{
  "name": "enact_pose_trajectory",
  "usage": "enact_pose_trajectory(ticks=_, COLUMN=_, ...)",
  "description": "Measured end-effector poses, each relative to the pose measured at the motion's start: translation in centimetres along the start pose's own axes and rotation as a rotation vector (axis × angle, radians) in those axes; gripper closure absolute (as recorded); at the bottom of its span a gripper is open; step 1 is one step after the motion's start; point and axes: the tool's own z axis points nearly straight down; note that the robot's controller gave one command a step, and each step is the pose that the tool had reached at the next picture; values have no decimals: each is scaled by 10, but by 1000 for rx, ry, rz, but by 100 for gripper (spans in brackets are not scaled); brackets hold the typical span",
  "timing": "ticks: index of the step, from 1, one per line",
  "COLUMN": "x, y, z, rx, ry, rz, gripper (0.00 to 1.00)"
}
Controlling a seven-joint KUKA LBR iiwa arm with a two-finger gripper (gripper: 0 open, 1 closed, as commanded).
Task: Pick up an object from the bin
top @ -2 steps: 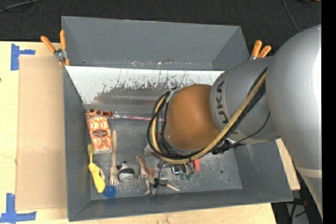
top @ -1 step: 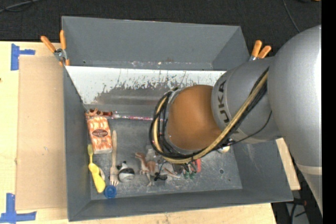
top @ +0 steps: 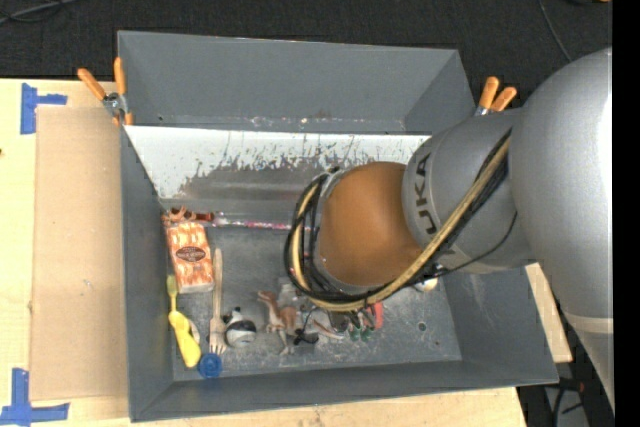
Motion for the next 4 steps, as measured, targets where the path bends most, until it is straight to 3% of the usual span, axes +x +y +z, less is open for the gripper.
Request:
enact_pose_trajectory(ticks=1, x=4, y=21, z=-101, rx=1, ry=5, rz=-14, gripper=0)
enact_pose_trajectory(ticks=2, x=3, y=31, z=-151, rx=-1, ry=-3, rz=-18, gripper=0)
enact_pose_trajectory(ticks=3, x=17, y=-40, z=-93, rx=0, ry=2, rz=-61, gripper=0)
enact_pose_trajectory(ticks=4, x=7, y=-46, z=-68, rx=-2, ry=-3, rz=47, gripper=0)
